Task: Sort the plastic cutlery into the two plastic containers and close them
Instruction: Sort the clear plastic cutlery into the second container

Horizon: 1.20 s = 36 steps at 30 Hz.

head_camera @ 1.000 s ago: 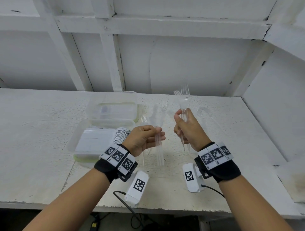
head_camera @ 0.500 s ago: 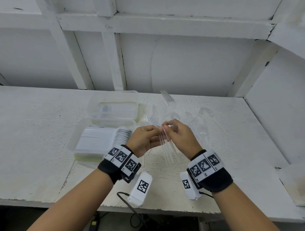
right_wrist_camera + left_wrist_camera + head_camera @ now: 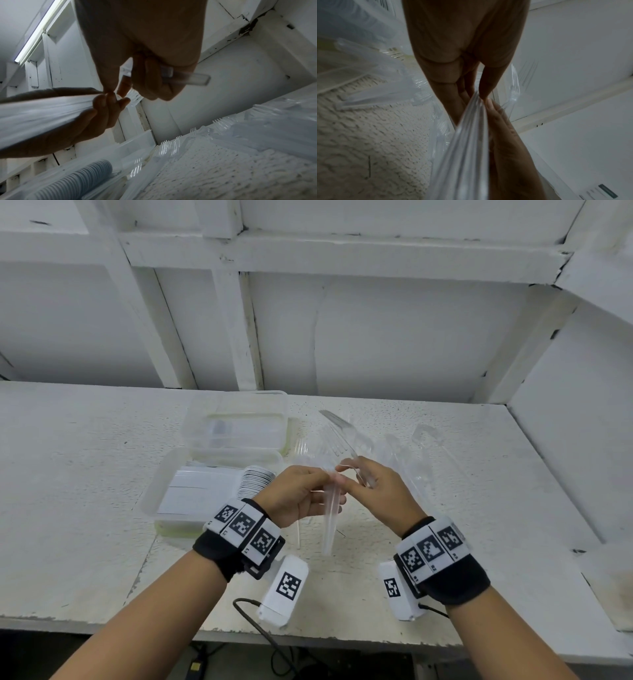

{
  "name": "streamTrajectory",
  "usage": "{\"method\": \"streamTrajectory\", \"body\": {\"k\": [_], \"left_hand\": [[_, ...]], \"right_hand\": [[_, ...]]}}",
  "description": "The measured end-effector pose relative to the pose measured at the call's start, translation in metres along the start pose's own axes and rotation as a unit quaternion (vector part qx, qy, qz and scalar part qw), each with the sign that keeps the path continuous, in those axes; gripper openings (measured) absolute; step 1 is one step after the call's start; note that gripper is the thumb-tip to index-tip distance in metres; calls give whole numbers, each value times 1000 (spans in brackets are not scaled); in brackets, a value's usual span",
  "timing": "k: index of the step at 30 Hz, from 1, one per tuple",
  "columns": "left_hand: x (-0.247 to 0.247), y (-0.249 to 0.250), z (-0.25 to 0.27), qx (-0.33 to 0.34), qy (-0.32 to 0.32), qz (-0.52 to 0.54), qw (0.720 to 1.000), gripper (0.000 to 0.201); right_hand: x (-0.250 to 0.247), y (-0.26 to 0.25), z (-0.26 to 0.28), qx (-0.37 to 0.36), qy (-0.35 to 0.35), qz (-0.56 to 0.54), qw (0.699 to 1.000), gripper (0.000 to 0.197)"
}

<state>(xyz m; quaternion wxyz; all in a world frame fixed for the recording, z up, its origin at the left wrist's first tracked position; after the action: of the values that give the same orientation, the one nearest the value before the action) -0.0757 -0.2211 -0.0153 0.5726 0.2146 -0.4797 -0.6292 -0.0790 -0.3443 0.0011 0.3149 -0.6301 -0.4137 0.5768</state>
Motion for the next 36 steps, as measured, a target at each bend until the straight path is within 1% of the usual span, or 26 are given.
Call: {"method": "streamTrajectory", "body": {"k": [1, 4, 6, 9, 11, 15, 19, 24, 27, 31, 32, 34, 36], "left_hand": [[0, 0, 1, -5, -8, 5, 1000, 20], [1, -3, 2, -19, -29, 26, 999, 22], [1, -5, 3, -27, -36, 42, 998, 19], [0, -6, 2, -28, -16, 65, 997, 13], [-1, -5, 0, -14, 5, 67, 998, 10], [-5, -4, -3, 28, 52, 49, 997, 8], [-6, -4, -4, 48, 74, 80, 993, 7], [-7, 0, -4, 71, 99, 121, 985, 9], [-7, -1, -4, 70, 105, 120, 985, 7], [-4, -5, -4, 66, 112, 107, 986, 7], [-3, -6, -4, 66, 108, 108, 986, 8], [1, -7, -4, 69, 100, 110, 986, 11], [1, -7, -5, 76, 103, 105, 986, 12]], "right_hand": [[-1, 1, 0, 7, -5, -9, 1000, 4], [-3, 2, 2, 23, -22, -41, 999, 11], [-3, -1, 4, 39, -39, -51, 997, 9], [-2, 1, 5, 82, -30, -90, 992, 20], [-3, 7, 6, 116, -4, -120, 986, 17], [1, 11, 6, 119, 30, -97, 988, 11], [5, 12, 7, 95, 65, -82, 990, 7], [12, 9, 13, 58, 91, -50, 993, 3], [9, 7, 14, 26, 139, -6, 990, 3], [2, 2, 12, -12, 215, 66, 974, 11], [2, 0, 12, -22, 224, 80, 971, 13], [4, -4, 10, -39, 217, 94, 971, 14], [7, -4, 9, -45, 201, 75, 976, 13]]}}
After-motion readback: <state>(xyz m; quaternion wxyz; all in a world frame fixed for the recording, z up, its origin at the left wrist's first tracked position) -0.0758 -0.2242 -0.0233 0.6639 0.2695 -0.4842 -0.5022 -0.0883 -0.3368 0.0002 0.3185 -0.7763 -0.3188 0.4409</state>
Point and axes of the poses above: each hand's wrist, its own z-axis away from the middle knuckle, its own x-axis out of the palm, y = z × x, the point moved 6 cm from there along -z, towards the middle knuckle, and after that the axes turned 4 degrees about y, right-handed, at the moved point
